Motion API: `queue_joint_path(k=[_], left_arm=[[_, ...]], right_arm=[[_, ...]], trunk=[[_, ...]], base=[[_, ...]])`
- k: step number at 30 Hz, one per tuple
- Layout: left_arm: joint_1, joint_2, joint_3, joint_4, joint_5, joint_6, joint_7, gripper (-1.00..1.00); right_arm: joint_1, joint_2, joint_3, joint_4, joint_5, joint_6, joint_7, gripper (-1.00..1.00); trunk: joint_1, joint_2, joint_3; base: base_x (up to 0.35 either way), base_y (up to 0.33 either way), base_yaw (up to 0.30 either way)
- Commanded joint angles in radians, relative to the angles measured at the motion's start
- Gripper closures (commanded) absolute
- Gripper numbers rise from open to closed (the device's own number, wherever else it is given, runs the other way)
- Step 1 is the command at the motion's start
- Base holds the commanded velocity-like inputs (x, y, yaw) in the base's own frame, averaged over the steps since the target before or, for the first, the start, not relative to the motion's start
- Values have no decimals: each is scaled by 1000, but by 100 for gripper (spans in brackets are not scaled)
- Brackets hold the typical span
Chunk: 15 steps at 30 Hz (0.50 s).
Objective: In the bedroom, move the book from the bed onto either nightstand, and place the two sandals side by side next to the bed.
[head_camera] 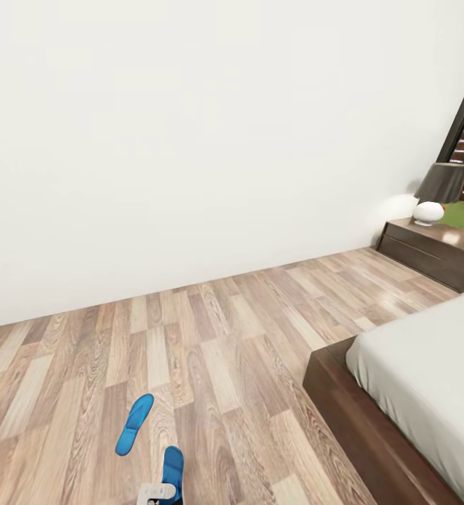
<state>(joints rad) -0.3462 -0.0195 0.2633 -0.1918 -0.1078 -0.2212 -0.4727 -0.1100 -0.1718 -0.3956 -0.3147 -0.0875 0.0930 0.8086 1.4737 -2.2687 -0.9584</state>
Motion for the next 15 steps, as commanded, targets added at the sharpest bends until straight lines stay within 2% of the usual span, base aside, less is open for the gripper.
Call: queue_joint_path(k=[1,6,15], left_arm=[[-1,0,8,0,-11,-4,-3,100],[-1,0,8,0,-11,-4,-3,100],[-1,-1,8,0,-10,-4,-3,100]], right_arm=[[0,0,-2,0,-9,10,4,-100],[0,0,-4,0,-9,10,4,-100],[0,0,-5,0,-9,11,4,-100]], trunk=[[0,0,-1],[0,0,-1],[0,0,-1]], base=[[11,0,0],[176,0,0],[305,0,0]])
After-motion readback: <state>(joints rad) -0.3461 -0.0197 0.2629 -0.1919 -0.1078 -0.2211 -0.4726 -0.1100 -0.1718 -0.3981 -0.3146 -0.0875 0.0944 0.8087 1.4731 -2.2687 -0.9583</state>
